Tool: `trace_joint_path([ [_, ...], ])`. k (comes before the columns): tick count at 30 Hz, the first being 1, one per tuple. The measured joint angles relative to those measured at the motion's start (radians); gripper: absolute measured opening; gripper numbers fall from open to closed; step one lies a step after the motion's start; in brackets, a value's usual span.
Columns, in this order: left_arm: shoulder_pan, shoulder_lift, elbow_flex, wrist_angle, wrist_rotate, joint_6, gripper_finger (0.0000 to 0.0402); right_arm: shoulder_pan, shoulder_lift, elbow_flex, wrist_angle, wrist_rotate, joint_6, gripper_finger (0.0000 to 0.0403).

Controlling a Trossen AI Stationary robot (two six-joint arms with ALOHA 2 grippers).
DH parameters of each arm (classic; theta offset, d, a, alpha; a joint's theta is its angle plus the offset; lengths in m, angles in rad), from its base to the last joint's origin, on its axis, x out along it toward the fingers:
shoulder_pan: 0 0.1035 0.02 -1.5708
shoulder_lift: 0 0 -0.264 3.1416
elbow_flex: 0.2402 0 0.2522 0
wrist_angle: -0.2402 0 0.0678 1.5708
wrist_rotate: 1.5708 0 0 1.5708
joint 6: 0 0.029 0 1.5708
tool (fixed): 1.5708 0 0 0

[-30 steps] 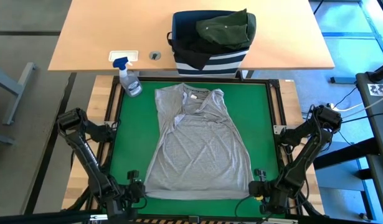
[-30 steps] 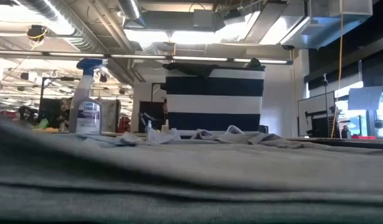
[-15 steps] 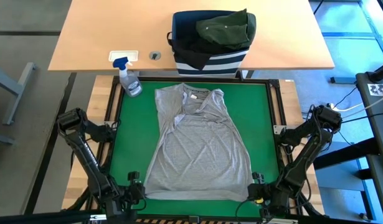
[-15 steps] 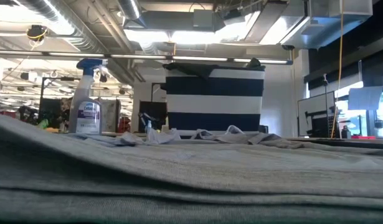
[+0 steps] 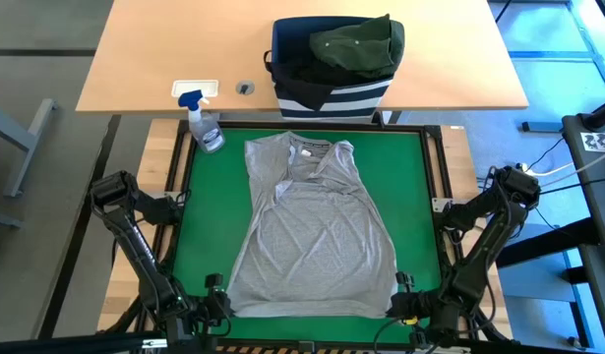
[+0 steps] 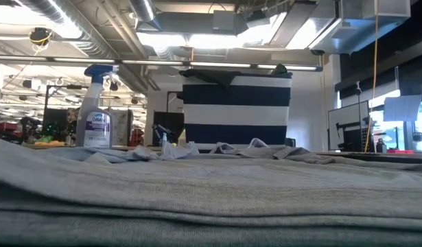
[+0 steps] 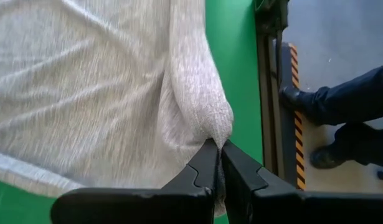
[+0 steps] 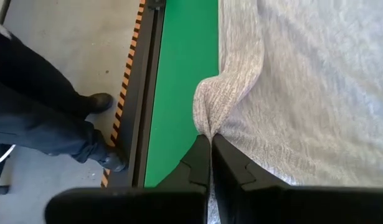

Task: Fold Laundry from Bin
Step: Fold the gray shirt

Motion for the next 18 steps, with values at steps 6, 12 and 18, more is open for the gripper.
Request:
trace_joint_path([
  [6, -0.014, 0.0, 0.0, 0.05, 0.004, -0.002, 0.0009, 0.0, 0.0, 0.025, -0.006, 0.025, -0.028, 0.0005],
  [12, -0.03, 0.0, 0.0, 0.136, 0.021, -0.001, 0.0009, 0.0, 0.0, 0.058, -0.008, 0.042, -0.051, 0.0005],
  [18, -0.029, 0.0, 0.0, 0.139, 0.031, 0.017, 0.0009, 0.0, 0.0, 0.116, -0.107, 0.106, -0.057, 0.0005],
])
